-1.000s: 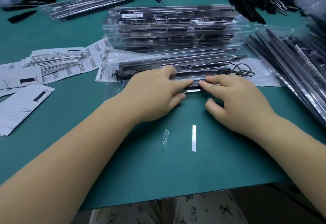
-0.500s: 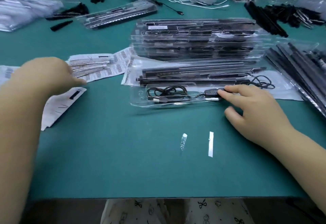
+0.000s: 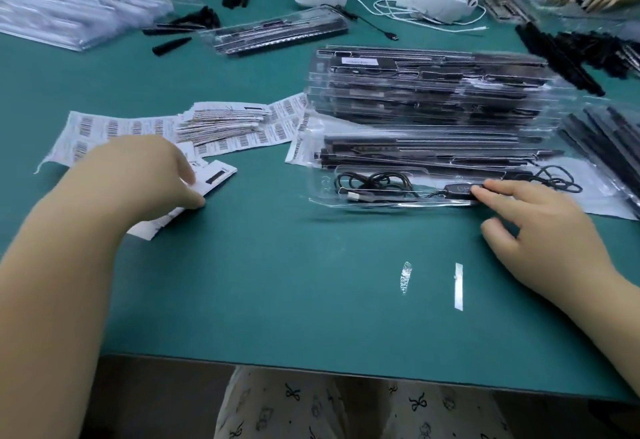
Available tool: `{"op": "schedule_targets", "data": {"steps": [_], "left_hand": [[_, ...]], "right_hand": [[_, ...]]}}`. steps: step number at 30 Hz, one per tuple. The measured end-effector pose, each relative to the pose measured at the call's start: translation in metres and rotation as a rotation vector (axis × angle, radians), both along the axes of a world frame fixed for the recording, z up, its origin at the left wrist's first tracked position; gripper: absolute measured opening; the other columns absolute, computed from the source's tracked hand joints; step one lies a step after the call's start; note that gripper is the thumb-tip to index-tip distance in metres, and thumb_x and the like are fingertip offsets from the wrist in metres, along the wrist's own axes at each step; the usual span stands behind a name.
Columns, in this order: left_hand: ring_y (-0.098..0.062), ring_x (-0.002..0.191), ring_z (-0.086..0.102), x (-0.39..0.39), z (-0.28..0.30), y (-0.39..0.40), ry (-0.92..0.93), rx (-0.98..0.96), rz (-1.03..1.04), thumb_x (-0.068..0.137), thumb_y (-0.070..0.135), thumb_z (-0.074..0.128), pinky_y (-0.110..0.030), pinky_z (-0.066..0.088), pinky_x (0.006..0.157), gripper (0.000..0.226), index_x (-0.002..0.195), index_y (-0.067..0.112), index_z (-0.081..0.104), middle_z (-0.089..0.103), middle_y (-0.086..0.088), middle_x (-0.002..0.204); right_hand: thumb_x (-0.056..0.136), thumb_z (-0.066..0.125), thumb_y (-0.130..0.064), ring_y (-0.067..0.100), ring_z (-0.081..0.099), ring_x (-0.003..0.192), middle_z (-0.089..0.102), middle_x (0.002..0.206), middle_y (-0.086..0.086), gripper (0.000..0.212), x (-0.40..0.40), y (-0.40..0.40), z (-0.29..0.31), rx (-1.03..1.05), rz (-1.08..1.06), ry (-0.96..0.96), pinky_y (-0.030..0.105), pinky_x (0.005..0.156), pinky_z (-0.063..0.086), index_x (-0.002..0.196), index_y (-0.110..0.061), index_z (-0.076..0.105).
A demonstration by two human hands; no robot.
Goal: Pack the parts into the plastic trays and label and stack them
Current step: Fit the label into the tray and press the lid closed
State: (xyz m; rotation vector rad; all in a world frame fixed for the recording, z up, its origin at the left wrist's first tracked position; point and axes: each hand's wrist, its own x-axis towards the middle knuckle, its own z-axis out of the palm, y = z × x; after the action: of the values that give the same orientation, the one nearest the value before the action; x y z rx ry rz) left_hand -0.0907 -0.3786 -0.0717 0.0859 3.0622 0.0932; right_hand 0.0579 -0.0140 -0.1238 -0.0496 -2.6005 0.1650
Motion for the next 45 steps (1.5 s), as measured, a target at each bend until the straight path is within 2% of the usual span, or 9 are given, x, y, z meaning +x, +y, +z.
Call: {"op": "schedule_targets", "data": {"steps": [9, 15, 18, 22, 27, 31, 35, 41, 45], "left_hand": [[0.002, 0.068, 0.061, 0.041, 0.022, 0.043, 0.02, 0.565, -0.426, 0.064, 0.047, 0.075, -0.023, 0.047, 0.056, 0.02, 0.082, 0.046, 0.067, 0.065, 0.024, 0.08], [-0.002, 0.089, 0.051, 0.071, -0.002, 0.098, 0.03, 0.269, -0.88, 0.076, 0.05, 0.061, -0.028, 0.047, 0.076, 0.029, 0.104, 0.044, 0.062, 0.057, 0.017, 0.098], [-0.004, 0.098, 0.052, 0.071, -0.017, 0.102, 0.12, 0.258, -0.903, 0.082, 0.048, 0.056, -0.03, 0.048, 0.077, 0.027, 0.108, 0.041, 0.062, 0.058, 0.016, 0.103], [-0.02, 0.079, 0.065, 0.08, -0.03, 0.104, 0.334, 0.334, -0.957, 0.082, 0.033, 0.059, -0.033, 0.054, 0.056, 0.019, 0.089, 0.026, 0.074, 0.07, 0.009, 0.086], [-0.024, 0.067, 0.063, 0.075, -0.035, 0.105, 0.564, 0.33, -0.998, 0.084, 0.021, 0.053, -0.03, 0.05, 0.048, 0.024, 0.083, 0.016, 0.076, 0.069, 0.0, 0.079], [-0.025, 0.058, 0.056, 0.075, -0.035, 0.11, 0.741, 0.327, -0.955, 0.08, 0.006, 0.066, -0.032, 0.047, 0.043, 0.013, 0.088, 0.008, 0.076, 0.065, -0.008, 0.073], [-0.023, 0.051, 0.052, 0.079, -0.036, 0.117, 0.84, 0.246, -1.038, 0.081, 0.0, 0.063, -0.028, 0.039, 0.039, 0.014, 0.082, 0.006, 0.076, 0.062, -0.007, 0.064], [-0.023, 0.049, 0.05, 0.076, -0.039, 0.123, 0.923, 0.137, -0.964, 0.079, 0.0, 0.062, -0.028, 0.035, 0.04, 0.014, 0.072, 0.006, 0.072, 0.06, -0.006, 0.061], [-0.024, 0.056, 0.059, 0.077, -0.041, 0.121, 0.891, 0.196, -0.935, 0.073, 0.002, 0.067, -0.029, 0.044, 0.044, 0.01, 0.069, 0.01, 0.072, 0.068, -0.005, 0.072]], "right_hand": [[0.069, 0.067, 0.012, 0.039, 0.067, 0.09, 0.07, 0.103, 0.019, 0.035, -0.002, -0.002, 0.0, 0.021, 0.008, 0.032, 0.054, 0.078, 0.053, 0.102, 0.001, 0.072], [0.082, 0.07, -0.03, 0.036, 0.067, 0.08, 0.07, 0.091, 0.015, 0.035, -0.004, 0.001, 0.008, 0.099, -0.002, -0.052, 0.044, 0.072, 0.053, 0.105, -0.003, 0.071], [0.087, 0.037, -0.063, 0.033, 0.061, 0.076, 0.064, 0.082, 0.01, 0.066, -0.013, -0.003, 0.021, 0.291, -0.013, -0.192, 0.041, 0.075, 0.045, 0.12, -0.013, 0.064], [0.074, 0.0, -0.083, 0.029, 0.048, 0.11, 0.061, 0.108, 0.008, 0.098, -0.036, -0.017, 0.034, 0.51, -0.047, -0.341, 0.044, 0.102, 0.026, 0.104, -0.018, 0.066], [0.067, -0.004, -0.075, 0.024, 0.053, 0.102, 0.058, 0.108, 0.001, 0.09, -0.046, -0.017, 0.029, 0.382, 0.071, -0.334, 0.033, 0.074, 0.043, 0.125, -0.026, 0.045], [0.078, -0.011, -0.059, 0.029, 0.059, 0.077, 0.062, 0.105, 0.001, 0.082, -0.045, -0.018, 0.019, 0.479, 0.139, -0.265, 0.029, 0.049, 0.022, 0.128, -0.025, 0.046], [0.075, -0.02, -0.054, 0.028, 0.051, 0.061, 0.061, 0.093, 0.004, 0.089, -0.049, -0.018, 0.018, 0.528, 0.16, -0.25, 0.028, 0.045, 0.013, 0.121, -0.02, 0.047], [0.09, 0.005, -0.055, 0.032, 0.056, 0.053, 0.062, 0.068, 0.012, 0.076, -0.052, -0.017, 0.02, 0.445, 0.201, -0.267, 0.027, 0.047, 0.026, 0.105, -0.007, 0.062], [0.086, 0.032, -0.062, 0.035, 0.064, 0.069, 0.07, 0.081, 0.012, 0.066, -0.048, -0.013, 0.019, 0.27, 0.225, -0.199, 0.029, 0.053, 0.034, 0.118, -0.015, 0.064]]}}
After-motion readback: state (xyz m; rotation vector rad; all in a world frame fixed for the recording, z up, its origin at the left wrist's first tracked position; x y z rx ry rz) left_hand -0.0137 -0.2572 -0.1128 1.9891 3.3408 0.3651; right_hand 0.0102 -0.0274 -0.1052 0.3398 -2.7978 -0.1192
